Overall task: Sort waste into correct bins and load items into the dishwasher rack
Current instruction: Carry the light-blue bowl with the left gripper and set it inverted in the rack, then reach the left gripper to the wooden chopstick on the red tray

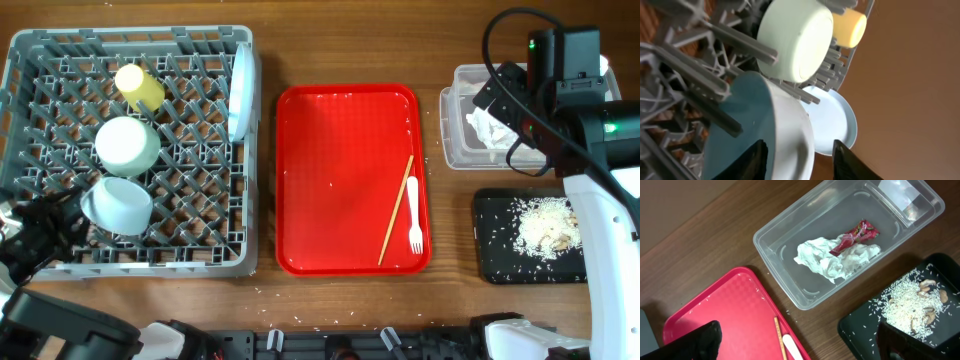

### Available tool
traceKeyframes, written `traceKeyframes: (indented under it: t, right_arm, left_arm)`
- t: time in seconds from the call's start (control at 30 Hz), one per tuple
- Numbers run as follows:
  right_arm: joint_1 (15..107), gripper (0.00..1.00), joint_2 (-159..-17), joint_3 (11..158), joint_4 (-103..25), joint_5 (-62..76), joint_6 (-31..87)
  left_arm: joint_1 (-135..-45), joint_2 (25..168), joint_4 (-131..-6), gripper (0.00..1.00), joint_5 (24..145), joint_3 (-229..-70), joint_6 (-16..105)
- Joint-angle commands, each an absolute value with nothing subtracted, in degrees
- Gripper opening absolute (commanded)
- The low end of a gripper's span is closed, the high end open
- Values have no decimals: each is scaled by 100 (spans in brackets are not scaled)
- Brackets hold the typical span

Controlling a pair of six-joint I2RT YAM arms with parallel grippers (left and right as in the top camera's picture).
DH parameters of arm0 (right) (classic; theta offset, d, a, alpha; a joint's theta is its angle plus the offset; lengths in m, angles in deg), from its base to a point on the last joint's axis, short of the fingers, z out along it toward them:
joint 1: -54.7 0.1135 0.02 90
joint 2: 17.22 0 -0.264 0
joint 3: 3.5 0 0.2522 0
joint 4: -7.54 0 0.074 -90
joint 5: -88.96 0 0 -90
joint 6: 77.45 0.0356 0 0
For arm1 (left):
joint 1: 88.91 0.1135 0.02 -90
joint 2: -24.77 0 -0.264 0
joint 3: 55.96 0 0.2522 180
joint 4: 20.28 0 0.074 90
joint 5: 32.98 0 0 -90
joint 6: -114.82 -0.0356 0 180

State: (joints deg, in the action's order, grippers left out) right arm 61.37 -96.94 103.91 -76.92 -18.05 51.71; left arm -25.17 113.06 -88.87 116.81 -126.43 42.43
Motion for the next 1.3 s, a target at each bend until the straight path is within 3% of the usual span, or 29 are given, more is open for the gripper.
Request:
traceKeyframes:
  t: [0.0,0.07,0.2,0.27,0.3,0.37,0.43,0.57,0.6,0.77,1.1,1.23,1.27]
  right_arm:
    - [6120,100,-9738,10437,-7679,-1899,5158]
    - [6120,100,-9738,10437,-7679,-1899,5158]
    - [6120,100,-9738,10437,-7679,-1899,5156]
    - [6120,100,-9738,10437,-7679,-1899,5156]
    - [6120,100,-9738,10437,-7679,-1899,5156]
    - [6120,100,-9738,10437,-7679,-1899,5158]
    - [6120,100,-9738,10437,-7679,-1899,5156]
    - [6120,100,-9738,10437,-7677,-1899,5158]
    - [6120,100,-9738,10437,-7677,-1899,5158]
    - [6120,100,-9738,10437,-7677,-1899,5158]
    - [6120,100,-9738,10437,-7679,-1899,5158]
    - [6120,100,-9738,10437,-7679,-1899,5158]
    - [6120,100,-9738,10437,-7679,-1899,5158]
  left_arm:
    - [-2364,11357,-8769,47,11578,-12619,4151]
    - [-2364,11326,-8775,45,11220,-12792,4155]
    - [-2366,11094,-9914,40,9087,-14121,4372]
    - [-2377,10806,-10255,36,8999,-14433,4400]
    - [-2473,10543,-10419,4,9135,-14446,4457]
    - [-2862,10268,-10495,4,9301,-14442,4455]
    - [-4064,10100,-10036,4,9089,-14442,4485]
    - [-5819,10616,-9566,4,6980,-14389,5434]
    - [-5966,10777,-9507,4,6942,-14348,5449]
    - [-5878,11645,-9929,4,6223,-14317,5755]
    - [-5052,11042,-10980,4,5544,-14317,6717]
    - [-5140,9859,-10832,4,6532,-14317,6341]
    - [-5454,9348,-10441,4,7738,-14317,5493]
